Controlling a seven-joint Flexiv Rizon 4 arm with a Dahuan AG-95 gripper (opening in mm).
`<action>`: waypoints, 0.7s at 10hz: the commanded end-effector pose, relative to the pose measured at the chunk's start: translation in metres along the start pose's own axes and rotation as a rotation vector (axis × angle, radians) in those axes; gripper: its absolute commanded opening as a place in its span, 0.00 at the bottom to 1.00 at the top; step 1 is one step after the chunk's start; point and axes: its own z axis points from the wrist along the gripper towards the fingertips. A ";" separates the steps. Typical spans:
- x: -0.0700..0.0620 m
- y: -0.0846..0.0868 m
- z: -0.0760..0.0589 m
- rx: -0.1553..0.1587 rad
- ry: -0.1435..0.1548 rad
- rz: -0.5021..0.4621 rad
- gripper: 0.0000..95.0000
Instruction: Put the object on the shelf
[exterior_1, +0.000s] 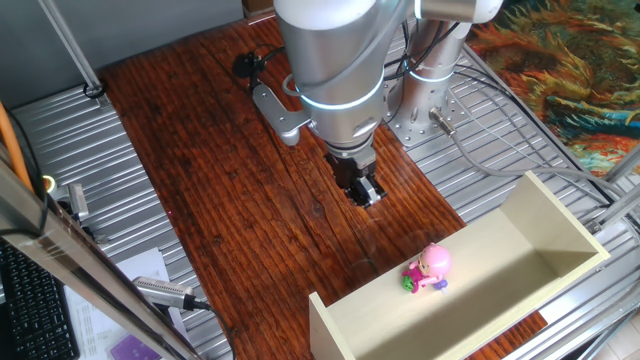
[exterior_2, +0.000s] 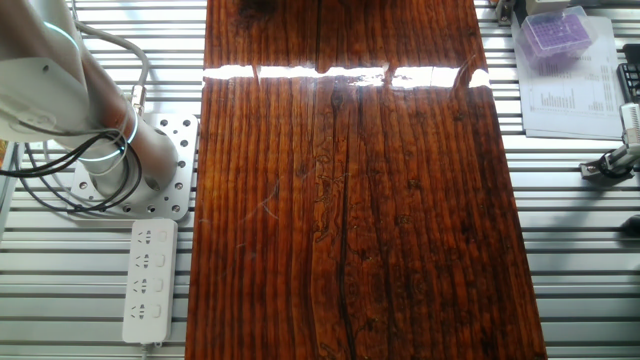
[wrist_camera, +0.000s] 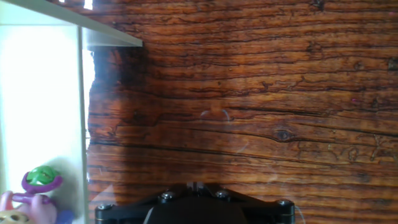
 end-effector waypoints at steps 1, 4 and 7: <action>0.002 -0.010 0.006 -0.001 -0.006 -0.015 0.00; 0.004 -0.021 0.012 0.000 -0.004 -0.037 0.00; 0.004 -0.022 0.015 0.002 -0.003 -0.042 0.00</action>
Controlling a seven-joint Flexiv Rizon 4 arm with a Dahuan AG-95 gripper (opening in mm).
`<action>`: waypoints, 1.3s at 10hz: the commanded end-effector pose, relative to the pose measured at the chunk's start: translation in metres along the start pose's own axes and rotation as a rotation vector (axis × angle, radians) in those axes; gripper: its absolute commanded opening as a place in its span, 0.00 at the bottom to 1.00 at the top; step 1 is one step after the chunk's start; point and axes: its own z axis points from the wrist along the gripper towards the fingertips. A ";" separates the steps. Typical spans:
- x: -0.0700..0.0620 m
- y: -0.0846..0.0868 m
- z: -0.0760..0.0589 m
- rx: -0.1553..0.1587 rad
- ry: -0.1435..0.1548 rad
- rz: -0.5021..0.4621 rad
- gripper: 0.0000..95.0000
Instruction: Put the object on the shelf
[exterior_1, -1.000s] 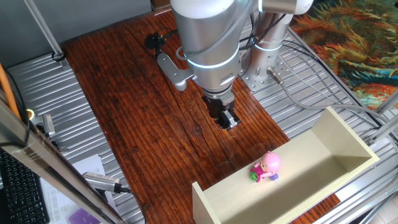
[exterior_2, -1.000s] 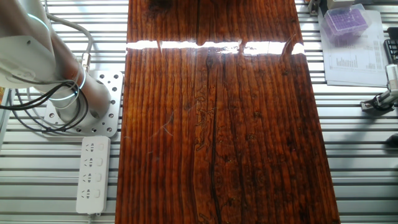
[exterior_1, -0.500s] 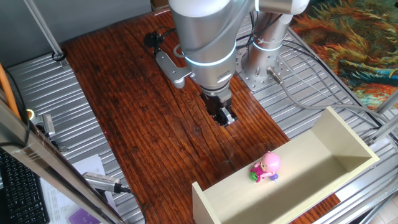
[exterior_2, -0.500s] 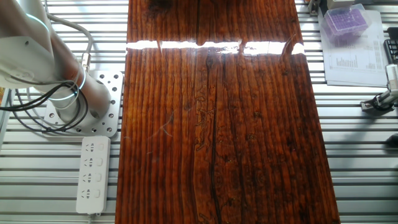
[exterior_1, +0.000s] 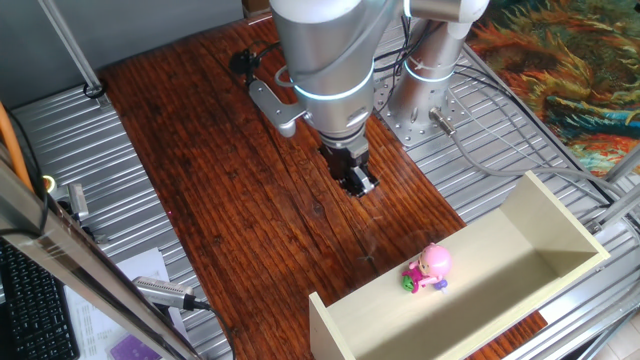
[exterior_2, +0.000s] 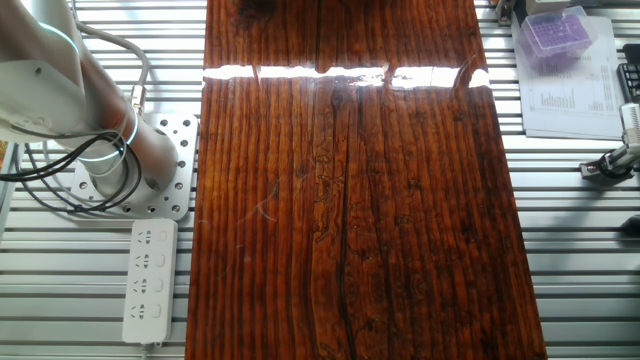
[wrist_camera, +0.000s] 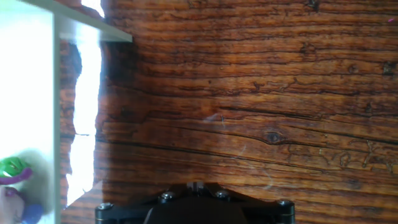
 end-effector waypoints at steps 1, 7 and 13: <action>0.000 0.000 0.001 0.000 -0.003 -0.002 0.00; 0.000 -0.001 0.002 -0.002 0.000 -0.034 0.00; -0.001 -0.001 0.003 0.000 0.014 -0.038 0.00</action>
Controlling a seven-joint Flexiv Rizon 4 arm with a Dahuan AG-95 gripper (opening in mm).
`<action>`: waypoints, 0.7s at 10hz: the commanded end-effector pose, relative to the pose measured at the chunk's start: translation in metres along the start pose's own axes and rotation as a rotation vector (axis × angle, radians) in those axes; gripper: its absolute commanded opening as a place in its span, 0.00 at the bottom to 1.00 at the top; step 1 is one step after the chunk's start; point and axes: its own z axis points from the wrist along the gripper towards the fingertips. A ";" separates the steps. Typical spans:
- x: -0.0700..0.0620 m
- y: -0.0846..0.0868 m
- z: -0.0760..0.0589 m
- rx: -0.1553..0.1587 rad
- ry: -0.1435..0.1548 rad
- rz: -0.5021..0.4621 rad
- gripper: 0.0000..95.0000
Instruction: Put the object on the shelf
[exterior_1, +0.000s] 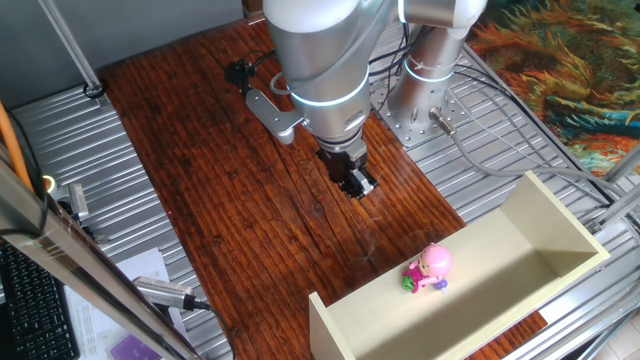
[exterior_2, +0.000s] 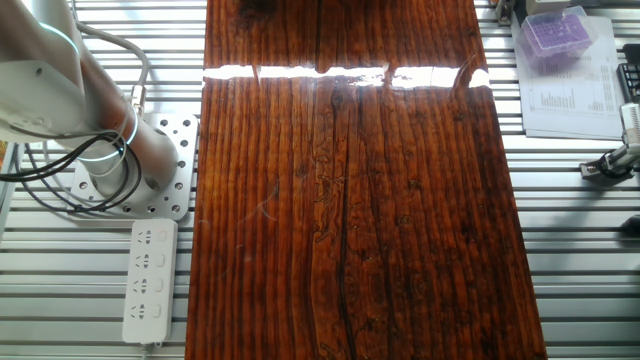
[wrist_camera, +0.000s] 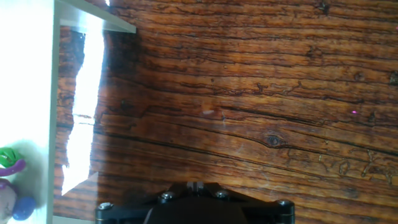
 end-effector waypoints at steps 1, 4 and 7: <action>0.000 0.000 0.001 0.000 -0.004 0.020 0.00; 0.000 -0.001 0.005 0.011 -0.014 0.046 0.00; 0.002 -0.005 0.004 0.034 -0.013 0.072 0.00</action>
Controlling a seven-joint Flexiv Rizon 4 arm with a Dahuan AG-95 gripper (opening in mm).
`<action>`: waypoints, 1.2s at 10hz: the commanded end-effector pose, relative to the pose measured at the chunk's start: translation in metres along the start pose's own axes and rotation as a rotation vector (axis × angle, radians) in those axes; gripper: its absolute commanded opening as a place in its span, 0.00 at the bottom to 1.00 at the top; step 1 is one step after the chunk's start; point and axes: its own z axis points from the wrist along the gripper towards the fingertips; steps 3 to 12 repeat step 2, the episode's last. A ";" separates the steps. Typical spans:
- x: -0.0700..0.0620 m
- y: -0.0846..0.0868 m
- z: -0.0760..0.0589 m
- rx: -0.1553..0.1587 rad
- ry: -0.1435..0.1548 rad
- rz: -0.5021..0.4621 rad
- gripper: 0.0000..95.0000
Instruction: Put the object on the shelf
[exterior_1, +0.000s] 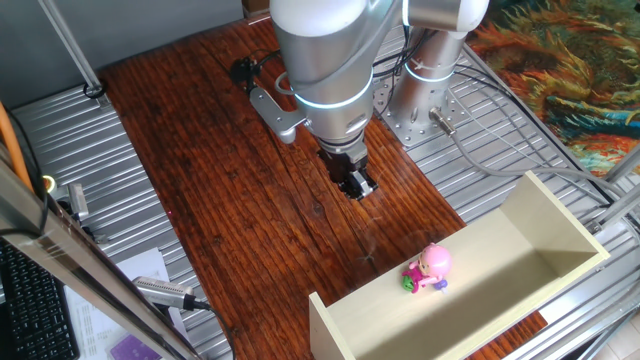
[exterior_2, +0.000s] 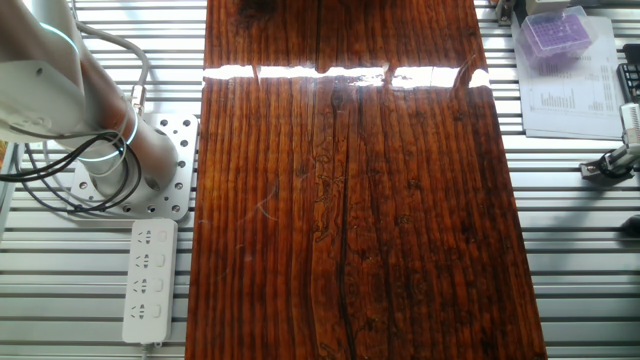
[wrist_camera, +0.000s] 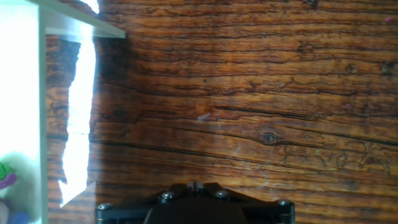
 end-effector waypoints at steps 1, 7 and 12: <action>0.001 -0.003 -0.002 0.004 0.002 -0.005 0.00; 0.002 -0.003 -0.003 0.004 0.002 -0.006 0.00; 0.002 -0.003 -0.003 0.004 0.002 -0.006 0.00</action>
